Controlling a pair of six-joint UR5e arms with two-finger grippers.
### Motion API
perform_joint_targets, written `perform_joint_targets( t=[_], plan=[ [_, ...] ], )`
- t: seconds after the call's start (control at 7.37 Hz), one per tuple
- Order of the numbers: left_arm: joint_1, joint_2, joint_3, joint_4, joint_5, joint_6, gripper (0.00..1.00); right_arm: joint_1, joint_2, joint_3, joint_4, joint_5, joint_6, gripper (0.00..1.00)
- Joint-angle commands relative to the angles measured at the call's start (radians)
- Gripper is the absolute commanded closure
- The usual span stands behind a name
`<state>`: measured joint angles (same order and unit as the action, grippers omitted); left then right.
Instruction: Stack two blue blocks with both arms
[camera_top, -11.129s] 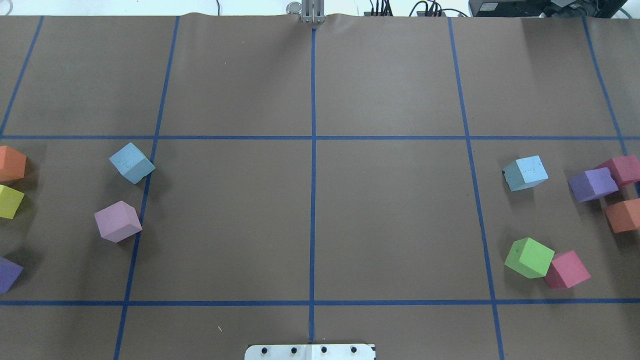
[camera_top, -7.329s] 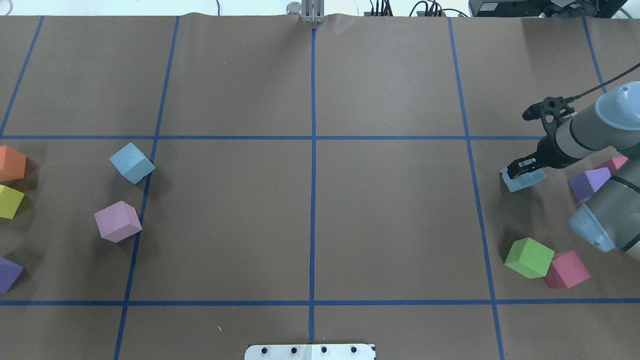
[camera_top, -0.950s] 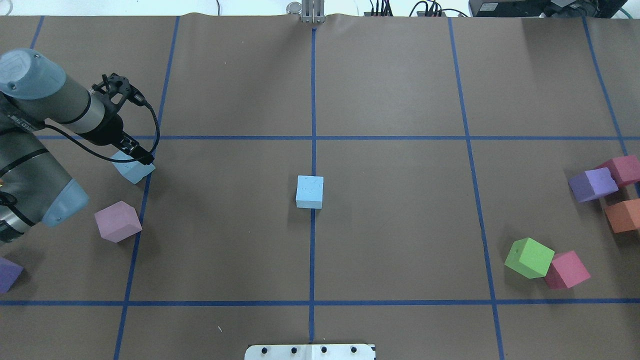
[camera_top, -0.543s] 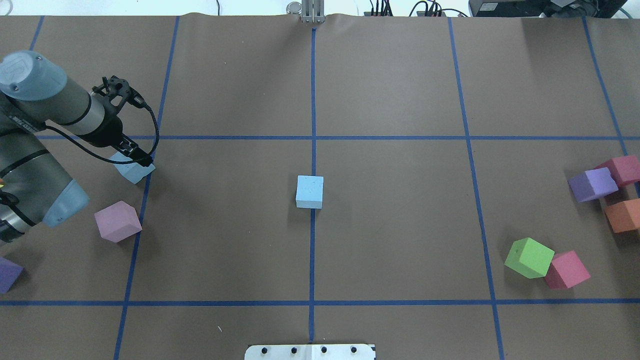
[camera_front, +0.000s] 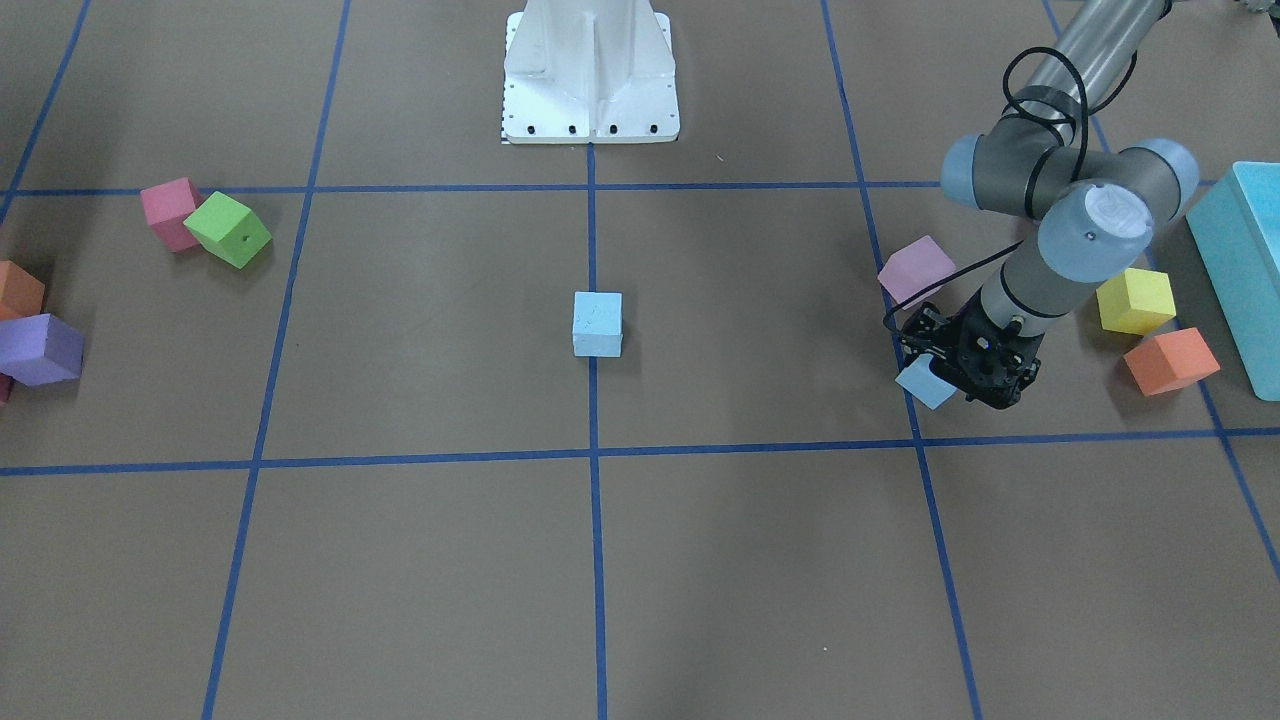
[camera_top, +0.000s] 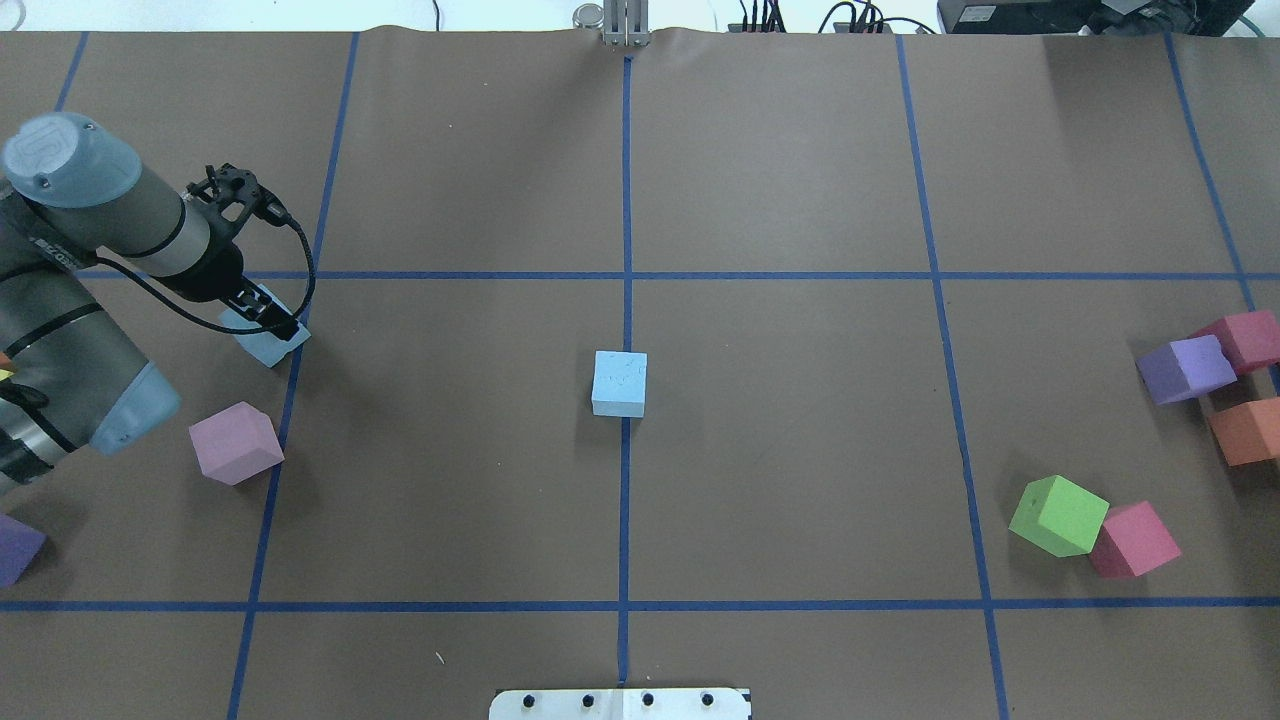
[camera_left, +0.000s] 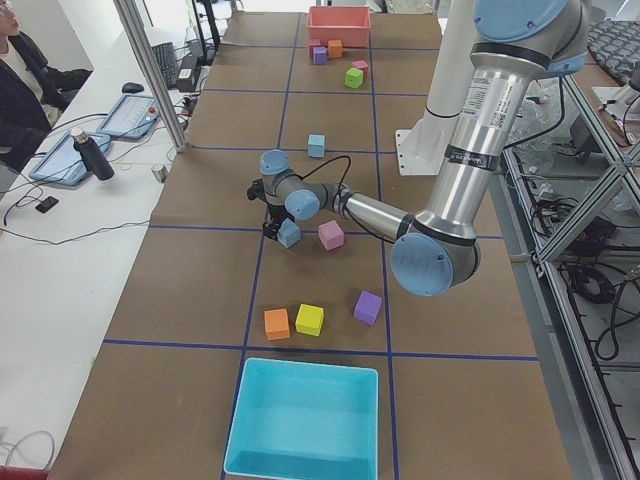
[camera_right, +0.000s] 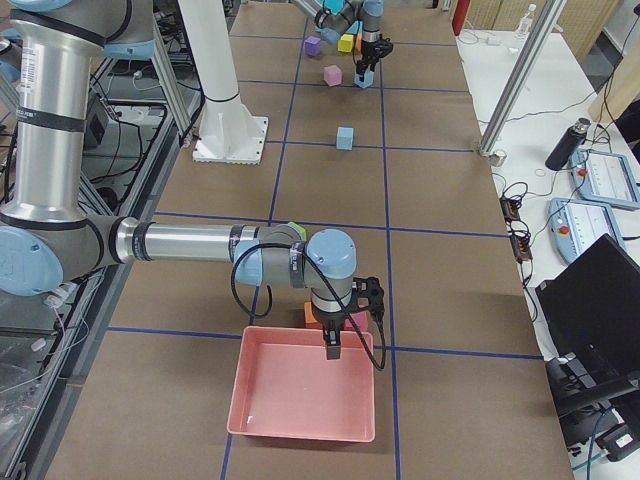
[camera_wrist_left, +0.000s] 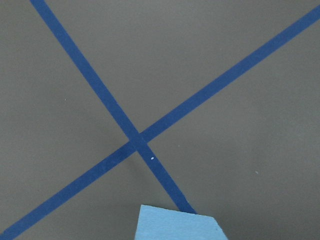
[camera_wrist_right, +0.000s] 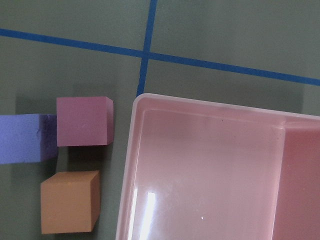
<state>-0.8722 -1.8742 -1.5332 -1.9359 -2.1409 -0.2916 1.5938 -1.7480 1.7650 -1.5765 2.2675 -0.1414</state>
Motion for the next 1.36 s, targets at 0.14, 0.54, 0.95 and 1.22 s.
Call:
perform_joint_targets(
  t=[0.14, 0.54, 0.95, 1.22],
  plan=[
    [0.001, -0.005, -0.036, 0.015, -0.048, -0.003, 0.77, 0.000, -0.001, -0.001, 0.001, 0.001, 0.002, 0.00],
    [-0.004, -0.102, -0.151, 0.151, -0.094, -0.262, 0.78, 0.000, -0.002, -0.001, 0.001, 0.004, 0.002, 0.00],
    [0.143, -0.302, -0.169, 0.237, 0.016, -0.697, 0.77, 0.000, -0.002, -0.002, 0.001, 0.003, 0.002, 0.00],
    [0.231, -0.415, -0.168, 0.369, 0.131, -0.841, 0.76, 0.000, -0.005, -0.001, 0.003, 0.004, 0.002, 0.00]
  ],
)
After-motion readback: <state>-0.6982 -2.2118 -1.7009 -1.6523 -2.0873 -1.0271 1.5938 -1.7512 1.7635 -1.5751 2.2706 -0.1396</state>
